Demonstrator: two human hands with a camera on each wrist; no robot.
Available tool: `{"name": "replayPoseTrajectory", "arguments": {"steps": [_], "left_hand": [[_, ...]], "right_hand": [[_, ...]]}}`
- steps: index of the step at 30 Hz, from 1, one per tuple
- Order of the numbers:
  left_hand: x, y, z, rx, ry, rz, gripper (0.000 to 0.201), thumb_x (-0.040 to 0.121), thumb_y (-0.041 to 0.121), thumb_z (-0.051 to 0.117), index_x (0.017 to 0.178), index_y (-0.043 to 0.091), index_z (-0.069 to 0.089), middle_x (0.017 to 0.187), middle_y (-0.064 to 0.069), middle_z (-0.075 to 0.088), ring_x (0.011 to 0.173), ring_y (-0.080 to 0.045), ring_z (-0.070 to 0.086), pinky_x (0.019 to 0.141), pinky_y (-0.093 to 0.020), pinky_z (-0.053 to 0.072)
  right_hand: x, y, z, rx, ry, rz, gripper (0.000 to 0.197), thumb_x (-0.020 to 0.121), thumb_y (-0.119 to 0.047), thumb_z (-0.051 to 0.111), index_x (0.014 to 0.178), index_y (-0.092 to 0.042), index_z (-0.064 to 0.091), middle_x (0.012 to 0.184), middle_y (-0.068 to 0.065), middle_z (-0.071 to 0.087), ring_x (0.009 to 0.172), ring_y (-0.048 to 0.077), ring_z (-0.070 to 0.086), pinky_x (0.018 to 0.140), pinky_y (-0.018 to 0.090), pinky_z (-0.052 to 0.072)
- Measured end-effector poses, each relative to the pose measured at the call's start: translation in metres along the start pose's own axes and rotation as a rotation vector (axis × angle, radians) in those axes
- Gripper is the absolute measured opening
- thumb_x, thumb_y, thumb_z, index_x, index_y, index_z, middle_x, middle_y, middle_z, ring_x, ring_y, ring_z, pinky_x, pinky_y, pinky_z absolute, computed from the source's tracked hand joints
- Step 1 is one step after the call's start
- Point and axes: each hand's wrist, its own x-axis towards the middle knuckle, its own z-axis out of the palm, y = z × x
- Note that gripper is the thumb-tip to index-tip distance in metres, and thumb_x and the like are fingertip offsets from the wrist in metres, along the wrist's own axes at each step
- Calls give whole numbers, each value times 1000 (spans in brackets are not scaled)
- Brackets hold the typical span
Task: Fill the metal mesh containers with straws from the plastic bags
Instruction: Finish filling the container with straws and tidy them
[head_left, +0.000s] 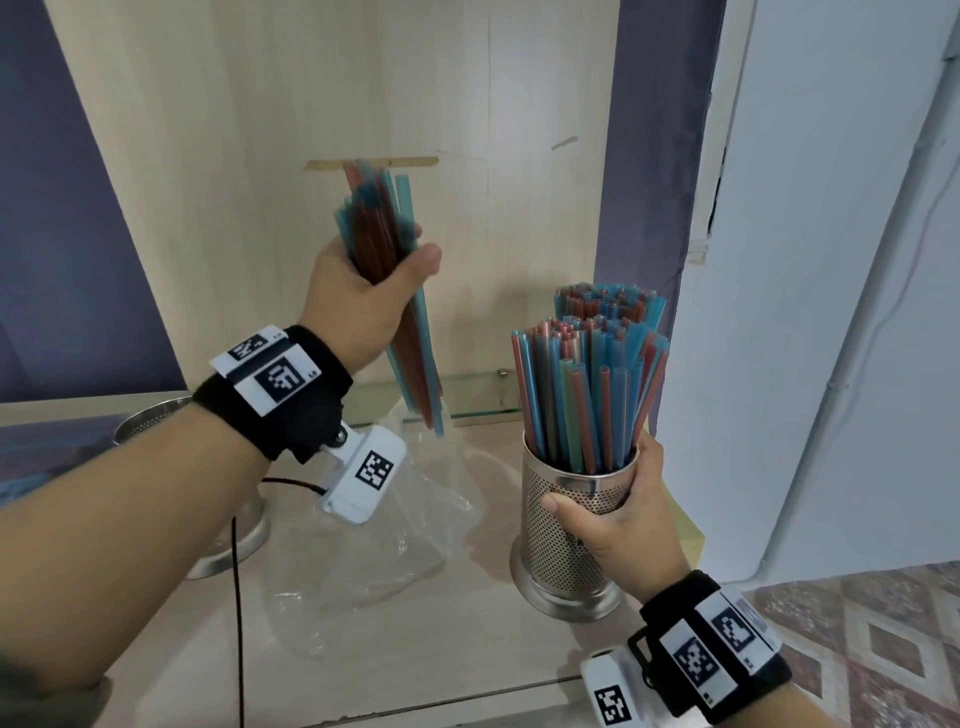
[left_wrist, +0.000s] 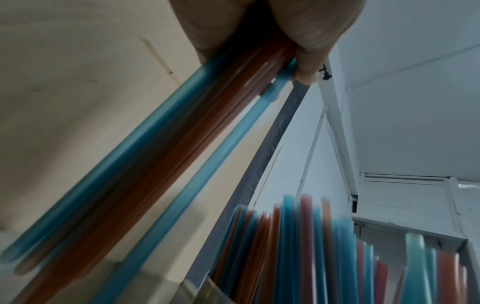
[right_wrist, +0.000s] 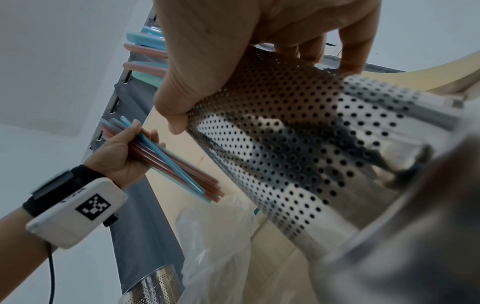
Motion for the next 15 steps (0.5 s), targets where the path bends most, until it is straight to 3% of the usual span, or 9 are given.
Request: {"name": "replayPoseTrajectory", "arguments": {"steps": [2, 6, 10, 15], "left_hand": [[6, 11, -2, -11, -4, 35, 23, 77, 42, 72, 89, 24, 64, 80, 5, 72, 82, -15, 68, 84, -33, 55], [19, 36, -6, -25, 13, 104, 16, 83, 36, 69, 88, 22, 63, 74, 10, 72, 77, -10, 67, 84, -33, 54], [32, 64, -10, -198, 45, 105, 9, 85, 28, 71, 85, 22, 65, 73, 6, 70, 83, -19, 66, 90, -46, 54], [20, 93, -1, -467, -16, 35, 8, 94, 14, 62, 86, 13, 58, 71, 6, 63, 74, -14, 62, 78, -33, 51]], "right_hand": [[0, -1, 0, -3, 2, 0, 93, 54, -39, 89, 124, -52, 29, 117, -36, 54, 117, -5, 55, 89, 9, 48], [0, -2, 0, 2, 0, -14, 92, 56, -33, 91, 125, -48, 32, 117, -36, 55, 116, -6, 56, 89, 9, 47], [1, -1, 0, 2, 5, -23, 92, 57, -31, 92, 125, -47, 33, 117, -33, 57, 115, -4, 57, 91, 11, 48], [0, 0, 0, 7, 4, -15, 98, 55, -37, 95, 131, -43, 34, 121, -27, 58, 118, -1, 57, 94, 17, 48]]}}
